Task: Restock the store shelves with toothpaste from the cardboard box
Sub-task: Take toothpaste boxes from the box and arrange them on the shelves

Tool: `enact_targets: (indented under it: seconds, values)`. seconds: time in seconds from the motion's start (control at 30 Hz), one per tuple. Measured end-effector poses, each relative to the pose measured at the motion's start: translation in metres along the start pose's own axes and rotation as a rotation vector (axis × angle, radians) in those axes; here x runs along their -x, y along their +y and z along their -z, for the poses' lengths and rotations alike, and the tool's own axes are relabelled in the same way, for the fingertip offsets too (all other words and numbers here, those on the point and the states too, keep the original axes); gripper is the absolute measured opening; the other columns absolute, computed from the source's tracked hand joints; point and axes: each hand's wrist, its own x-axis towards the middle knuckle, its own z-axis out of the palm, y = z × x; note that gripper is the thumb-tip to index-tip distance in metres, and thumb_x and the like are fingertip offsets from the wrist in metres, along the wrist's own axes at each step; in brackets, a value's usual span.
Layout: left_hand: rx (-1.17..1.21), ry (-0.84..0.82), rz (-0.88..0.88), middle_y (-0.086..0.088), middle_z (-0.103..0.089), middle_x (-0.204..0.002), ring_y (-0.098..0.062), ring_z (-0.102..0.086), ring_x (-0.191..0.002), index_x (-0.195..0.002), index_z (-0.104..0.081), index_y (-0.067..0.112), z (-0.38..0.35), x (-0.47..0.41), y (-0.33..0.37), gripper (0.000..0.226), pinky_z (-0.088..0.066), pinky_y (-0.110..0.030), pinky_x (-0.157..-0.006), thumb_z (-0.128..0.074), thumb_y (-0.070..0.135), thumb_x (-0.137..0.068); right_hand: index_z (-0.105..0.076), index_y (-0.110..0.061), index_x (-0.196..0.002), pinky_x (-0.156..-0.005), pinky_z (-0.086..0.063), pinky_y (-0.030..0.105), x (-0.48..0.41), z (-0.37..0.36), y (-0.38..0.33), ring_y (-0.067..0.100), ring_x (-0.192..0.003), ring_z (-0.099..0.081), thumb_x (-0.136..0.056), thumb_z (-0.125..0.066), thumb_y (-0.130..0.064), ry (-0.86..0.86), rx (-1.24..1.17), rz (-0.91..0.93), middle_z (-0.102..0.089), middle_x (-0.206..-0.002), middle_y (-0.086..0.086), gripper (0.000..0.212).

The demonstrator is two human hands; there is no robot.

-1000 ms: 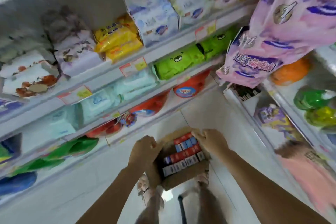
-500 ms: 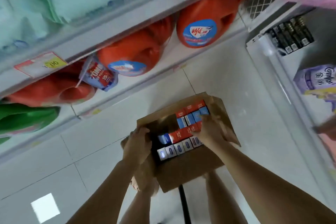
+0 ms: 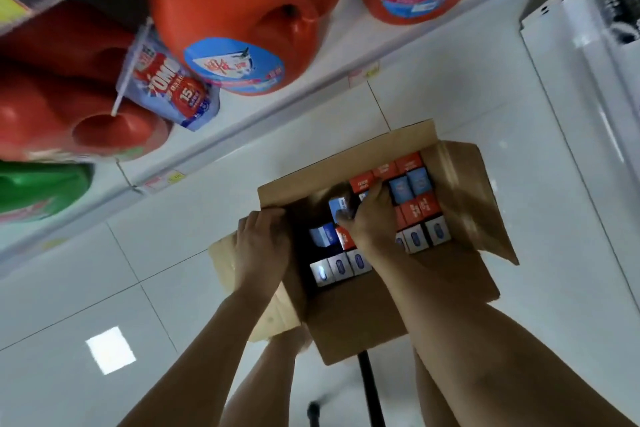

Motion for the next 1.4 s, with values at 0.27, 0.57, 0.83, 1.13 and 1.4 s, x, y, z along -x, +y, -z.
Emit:
enact_targets:
  seconds: [0.27,0.57,0.83,1.13,1.4]
  values:
    - [0.028,-0.002,-0.017,-0.003,-0.062,-0.112,-0.026,-0.049,-0.109,-0.115,-0.063,0.015,0.000,0.001,-0.003,0.034,-0.033,-0.028,-0.088,-0.056,0.004,-0.084,-0.050,-0.024,-0.131,-0.098,-0.042,0.055,0.004,-0.028,-0.005,0.040,-0.127,-0.039,-0.080,-0.070,-0.013,0.148,0.123,0.096,-0.031,-0.143,0.022,0.056]
    - [0.044,-0.060,-0.053,-0.001,-0.059,-0.120,-0.023,-0.047,-0.116,-0.121,-0.059,0.016,0.005,0.005,-0.006,0.039,-0.032,-0.027,-0.093,-0.055,0.004,-0.084,-0.053,-0.017,-0.127,-0.095,-0.042,0.048,0.003,-0.028,0.000,0.043,-0.121,-0.037,-0.079,-0.072,-0.025,0.114,0.232,0.127,-0.023,-0.148,0.021,0.052]
    - [0.287,-0.192,0.190,0.003,-0.059,-0.111,-0.018,-0.055,-0.105,-0.125,-0.057,0.017,0.027,0.016,0.018,0.036,-0.041,-0.018,-0.085,-0.055,0.007,-0.090,-0.047,-0.017,-0.131,-0.094,-0.042,0.041,0.025,0.021,-0.013,0.041,-0.122,-0.038,-0.082,-0.070,-0.034,0.076,0.158,0.102,-0.027,-0.146,0.020,0.057]
    - [1.307,-0.483,1.035,-0.008,-0.054,-0.071,-0.017,-0.049,-0.058,-0.092,-0.059,0.007,0.069,0.098,0.103,0.023,-0.042,-0.028,-0.056,-0.064,0.030,-0.088,-0.054,-0.021,-0.118,-0.078,-0.045,0.031,0.120,0.189,-0.034,0.024,-0.105,-0.054,-0.075,-0.073,-0.035,0.006,-0.089,0.021,-0.056,-0.118,0.004,0.048]
    - [1.827,-0.590,0.943,-0.026,-0.050,-0.135,-0.038,-0.049,-0.124,-0.137,-0.040,-0.004,0.132,0.173,0.235,0.096,-0.046,-0.044,-0.088,-0.041,0.073,-0.079,-0.061,-0.018,-0.103,-0.059,-0.050,0.025,0.202,0.362,-0.027,0.017,-0.076,-0.063,-0.081,-0.069,-0.016,-0.324,-0.566,-0.099,-0.068,-0.098,0.006,0.023]
